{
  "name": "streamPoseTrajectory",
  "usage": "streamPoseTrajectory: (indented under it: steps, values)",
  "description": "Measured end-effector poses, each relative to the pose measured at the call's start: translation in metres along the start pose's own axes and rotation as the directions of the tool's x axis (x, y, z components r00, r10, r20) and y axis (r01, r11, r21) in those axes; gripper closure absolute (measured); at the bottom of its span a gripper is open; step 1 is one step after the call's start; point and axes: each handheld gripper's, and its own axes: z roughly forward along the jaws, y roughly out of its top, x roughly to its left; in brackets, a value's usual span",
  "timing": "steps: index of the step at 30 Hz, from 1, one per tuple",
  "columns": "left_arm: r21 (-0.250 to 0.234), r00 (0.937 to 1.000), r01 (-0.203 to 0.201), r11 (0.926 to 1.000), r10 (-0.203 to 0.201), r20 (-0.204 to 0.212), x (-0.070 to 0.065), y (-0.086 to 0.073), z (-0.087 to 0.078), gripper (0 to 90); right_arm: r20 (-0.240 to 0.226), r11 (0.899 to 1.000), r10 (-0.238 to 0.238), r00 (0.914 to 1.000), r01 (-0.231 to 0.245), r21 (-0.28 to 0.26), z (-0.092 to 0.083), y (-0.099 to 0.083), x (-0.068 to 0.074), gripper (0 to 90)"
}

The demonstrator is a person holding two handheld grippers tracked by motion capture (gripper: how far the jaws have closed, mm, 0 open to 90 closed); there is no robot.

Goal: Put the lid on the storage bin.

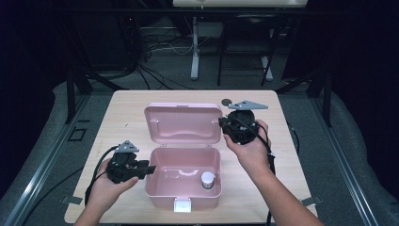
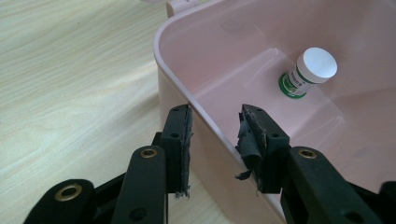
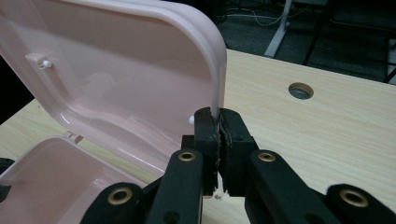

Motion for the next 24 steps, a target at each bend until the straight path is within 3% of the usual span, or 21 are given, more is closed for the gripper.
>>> streamPoseTrajectory:
  steps: [12, 24]
  values:
    - [-0.003, 1.0, -0.001, 1.0, 0.001, -0.001, -0.001, 0.0, -0.001, 64.4, 0.006, 0.997, -0.032, 0.9995, 0.033, -0.07, -0.009, -0.015, 0.004, 86.6]
    - [-0.032, 0.9997, 0.01, 0.9994, -0.009, 0.024, 0.0, 0.001, -0.006, 63.9, -0.007, 0.993, -0.03, 0.9995, 0.029, -0.112, -0.015, -0.025, 0.007, 86.4]
